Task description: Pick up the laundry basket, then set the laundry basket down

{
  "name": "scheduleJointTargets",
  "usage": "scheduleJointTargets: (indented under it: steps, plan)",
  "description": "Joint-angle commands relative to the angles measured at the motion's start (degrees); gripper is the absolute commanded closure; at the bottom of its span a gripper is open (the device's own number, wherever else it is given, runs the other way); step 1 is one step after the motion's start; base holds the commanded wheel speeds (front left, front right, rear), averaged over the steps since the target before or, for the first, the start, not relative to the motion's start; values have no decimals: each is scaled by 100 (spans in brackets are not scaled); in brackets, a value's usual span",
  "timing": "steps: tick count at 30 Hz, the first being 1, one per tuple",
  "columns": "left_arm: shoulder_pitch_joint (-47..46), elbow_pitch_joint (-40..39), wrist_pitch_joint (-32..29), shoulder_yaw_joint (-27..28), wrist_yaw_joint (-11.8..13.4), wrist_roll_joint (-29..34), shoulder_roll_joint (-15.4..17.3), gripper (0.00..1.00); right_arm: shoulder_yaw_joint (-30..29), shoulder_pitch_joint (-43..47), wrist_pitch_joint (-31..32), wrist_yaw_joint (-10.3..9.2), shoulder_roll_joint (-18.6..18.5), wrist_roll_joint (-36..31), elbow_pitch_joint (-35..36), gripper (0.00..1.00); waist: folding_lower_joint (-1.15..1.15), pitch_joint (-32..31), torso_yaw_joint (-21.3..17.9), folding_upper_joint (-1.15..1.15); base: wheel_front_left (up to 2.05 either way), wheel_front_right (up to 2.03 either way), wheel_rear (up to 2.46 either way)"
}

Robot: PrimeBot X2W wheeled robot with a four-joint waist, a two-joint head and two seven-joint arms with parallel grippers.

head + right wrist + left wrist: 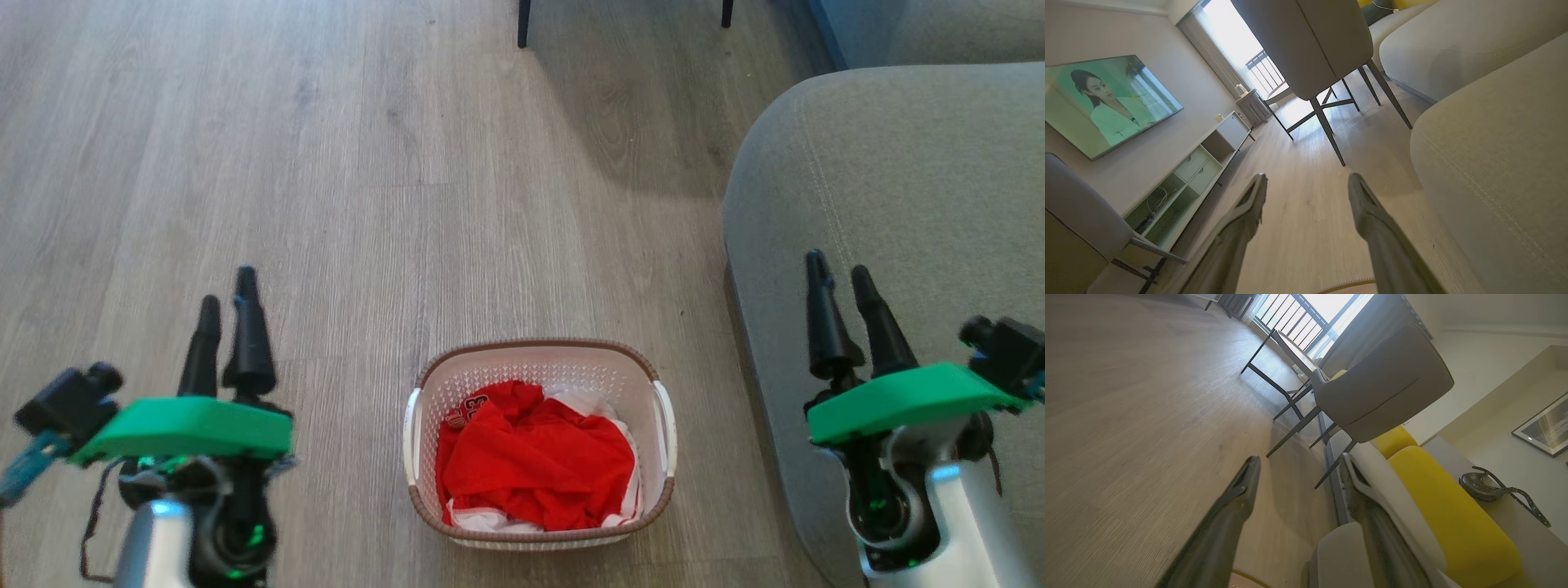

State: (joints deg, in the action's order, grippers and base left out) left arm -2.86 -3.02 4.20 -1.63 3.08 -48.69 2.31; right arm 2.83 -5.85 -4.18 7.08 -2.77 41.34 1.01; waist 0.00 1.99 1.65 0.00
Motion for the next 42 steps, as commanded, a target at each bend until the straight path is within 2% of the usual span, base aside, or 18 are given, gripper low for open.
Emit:
scheduleJointTargets:
  steps: [1,7,12,14,21,29,35,39,42]
  plan:
    - [-348,-296,74,-1,57,271,43,0,153,-411,-80,21,-161,-263,299,0,0,3,1,0,0,0,0]
    - [-421,-420,175,-576,486,1131,132,0,422,-471,-181,23,-254,-959,410,0,0,17,10,0,0,0,0]
    - [-540,-371,259,-1280,1024,1712,519,0,629,-508,-264,25,-337,-1490,446,0,0,20,17,0,0,0,0]
    - [-609,-310,292,-1594,1333,1929,695,0,724,-516,-298,26,-351,-1670,441,0,0,19,18,0,0,0,0]
    - [-840,57,410,-2526,2350,2394,1175,0,686,-370,-415,28,-245,-2293,146,0,0,-34,31,0,0,0,0]
    - [-1025,8,561,-2975,3038,2491,1263,0,683,-380,-566,31,-104,-2844,230,0,0,-28,37,0,0,0,0]
    - [-1001,-157,646,-2864,3097,2647,1198,0,749,-366,-650,32,-95,-3211,245,0,0,-14,30,0,0,0,0]
    - [-828,-277,713,-2559,2875,2680,1052,0,793,-316,-717,34,-89,-3393,118,0,0,-14,20,0,0,0,0]
    - [-661,-169,763,-2266,2603,2758,889,0,778,-290,-767,35,-74,-3501,54,0,0,-15,16,0,0,0,0]
